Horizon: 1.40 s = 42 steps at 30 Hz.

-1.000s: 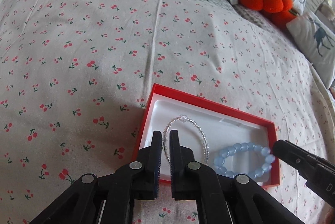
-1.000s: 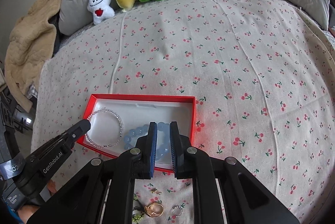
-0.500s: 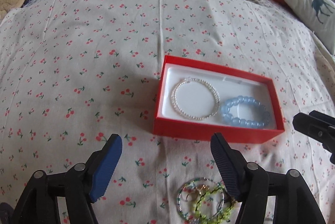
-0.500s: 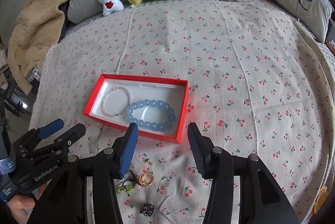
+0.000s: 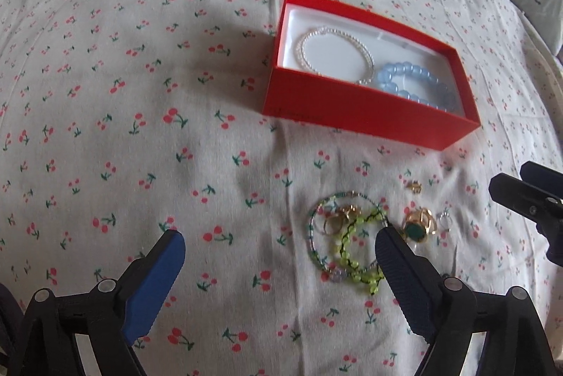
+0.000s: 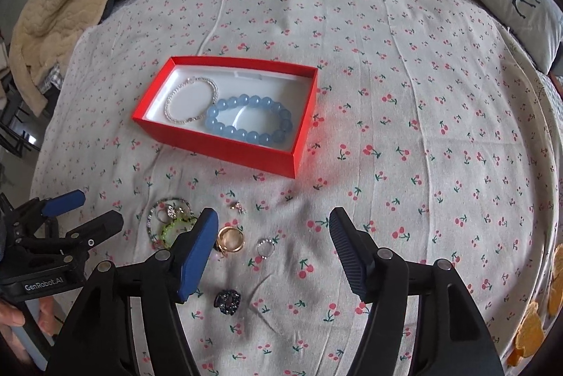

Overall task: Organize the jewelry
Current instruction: 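Move both open tools back over the remaining jewelry, then grasp the thin green-beaded wire bracelet with the left tool while the right tool grasps the lime-green bead bracelet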

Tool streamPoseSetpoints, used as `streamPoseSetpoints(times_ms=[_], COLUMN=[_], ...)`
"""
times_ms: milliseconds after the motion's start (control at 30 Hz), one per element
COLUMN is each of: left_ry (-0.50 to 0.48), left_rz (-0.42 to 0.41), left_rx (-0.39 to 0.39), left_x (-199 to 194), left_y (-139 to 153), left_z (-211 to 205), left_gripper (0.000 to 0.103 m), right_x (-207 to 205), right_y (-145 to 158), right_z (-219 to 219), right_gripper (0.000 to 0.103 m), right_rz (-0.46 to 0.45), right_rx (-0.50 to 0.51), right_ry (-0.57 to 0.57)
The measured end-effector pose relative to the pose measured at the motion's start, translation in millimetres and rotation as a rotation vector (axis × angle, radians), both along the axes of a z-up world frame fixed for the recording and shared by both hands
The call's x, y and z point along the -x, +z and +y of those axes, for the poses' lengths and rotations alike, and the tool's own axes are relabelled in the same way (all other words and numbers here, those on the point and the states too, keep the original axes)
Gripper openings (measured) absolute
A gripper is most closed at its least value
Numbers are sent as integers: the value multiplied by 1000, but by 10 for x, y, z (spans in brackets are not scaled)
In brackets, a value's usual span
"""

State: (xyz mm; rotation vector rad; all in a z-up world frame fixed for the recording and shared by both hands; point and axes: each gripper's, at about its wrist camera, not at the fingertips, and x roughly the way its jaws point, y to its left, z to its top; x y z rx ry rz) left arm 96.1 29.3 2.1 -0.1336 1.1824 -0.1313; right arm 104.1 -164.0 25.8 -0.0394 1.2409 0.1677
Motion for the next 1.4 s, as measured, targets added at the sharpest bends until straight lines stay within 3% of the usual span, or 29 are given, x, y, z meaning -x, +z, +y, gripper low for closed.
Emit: streamPoseSetpoints(times_ms=[267, 533, 700, 767, 1100, 1200, 1400], left_ry=[9, 29, 21, 17, 25, 17, 25], left_rz=[113, 127, 146, 154, 146, 141, 111], left_rx=[24, 76, 152, 148, 107, 104, 128], left_x=[81, 46, -18, -47, -146, -153, -164], left_y=[-229, -289, -326, -360, -454, -463, -366], left_z=[62, 66, -11, -67, -163, -175, -178], left_gripper=[92, 91, 73, 56, 23, 0, 0], right_x=[116, 133, 118, 112, 80, 67, 48], right_y=[-221, -294, -316, -323, -340, -353, -386], right_z=[-42, -39, -35, -29, -69, -82, -64], right_gripper=[69, 69, 69, 69, 69, 69, 69], right_rz=[99, 126, 136, 139, 152, 159, 177], right_rx=[42, 56, 50, 48, 28, 20, -8], right_ry=[-7, -3, -9, -10, -31, -37, -53])
